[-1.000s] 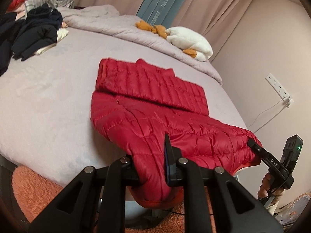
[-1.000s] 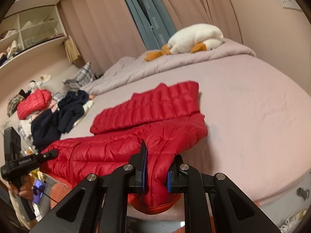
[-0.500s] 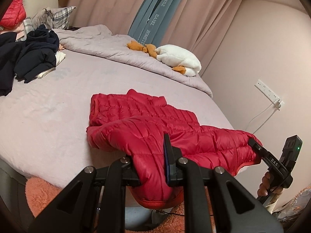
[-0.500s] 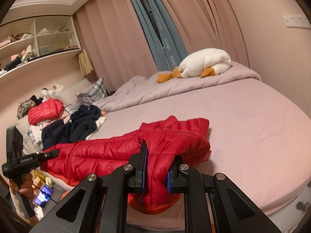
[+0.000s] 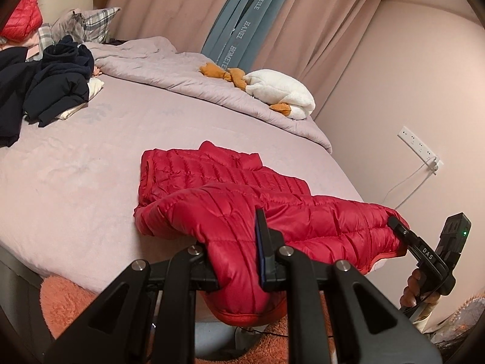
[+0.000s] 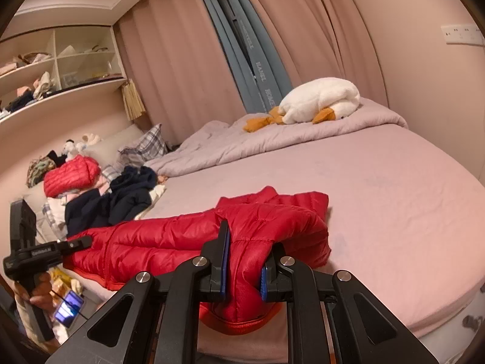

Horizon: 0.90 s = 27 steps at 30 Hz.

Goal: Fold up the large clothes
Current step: 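Hold the folded hem over the jacket with both tools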

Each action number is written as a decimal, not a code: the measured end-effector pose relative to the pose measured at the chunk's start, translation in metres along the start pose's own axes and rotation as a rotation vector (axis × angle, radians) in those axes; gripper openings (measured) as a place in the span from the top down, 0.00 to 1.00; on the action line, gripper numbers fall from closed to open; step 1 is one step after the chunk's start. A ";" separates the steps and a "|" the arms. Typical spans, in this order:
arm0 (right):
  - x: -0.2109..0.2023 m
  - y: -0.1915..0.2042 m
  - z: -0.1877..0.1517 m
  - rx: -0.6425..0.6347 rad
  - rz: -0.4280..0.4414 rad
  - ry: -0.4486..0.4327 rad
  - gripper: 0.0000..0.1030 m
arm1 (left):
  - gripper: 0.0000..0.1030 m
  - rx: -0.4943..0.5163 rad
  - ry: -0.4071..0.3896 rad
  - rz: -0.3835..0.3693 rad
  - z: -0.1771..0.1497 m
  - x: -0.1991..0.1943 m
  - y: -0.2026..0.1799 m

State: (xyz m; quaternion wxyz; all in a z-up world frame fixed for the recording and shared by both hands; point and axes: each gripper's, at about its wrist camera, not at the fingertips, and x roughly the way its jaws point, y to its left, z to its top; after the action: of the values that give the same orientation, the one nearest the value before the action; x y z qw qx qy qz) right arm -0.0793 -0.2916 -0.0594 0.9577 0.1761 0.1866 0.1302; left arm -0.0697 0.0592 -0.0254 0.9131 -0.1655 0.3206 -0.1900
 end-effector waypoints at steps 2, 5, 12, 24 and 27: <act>0.003 0.000 0.001 0.003 -0.001 0.006 0.84 | 0.84 -0.006 0.007 0.002 0.002 0.004 0.002; 0.006 0.000 0.002 0.005 -0.010 0.013 0.84 | 0.84 -0.005 0.012 0.006 0.003 0.009 0.004; 0.015 -0.001 0.006 0.015 -0.022 0.022 0.84 | 0.83 -0.008 0.020 0.012 0.009 0.018 0.006; 0.031 0.001 0.015 0.027 -0.047 0.039 0.84 | 0.82 -0.023 0.035 0.032 0.026 0.035 0.010; 0.034 0.004 0.017 0.018 -0.064 0.045 0.84 | 0.82 -0.029 0.040 0.048 0.029 0.040 0.010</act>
State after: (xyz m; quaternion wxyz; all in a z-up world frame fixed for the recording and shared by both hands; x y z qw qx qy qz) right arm -0.0426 -0.2824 -0.0543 0.9553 0.1757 0.2150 0.1016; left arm -0.0191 0.0551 -0.0291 0.9082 -0.1672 0.3454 -0.1668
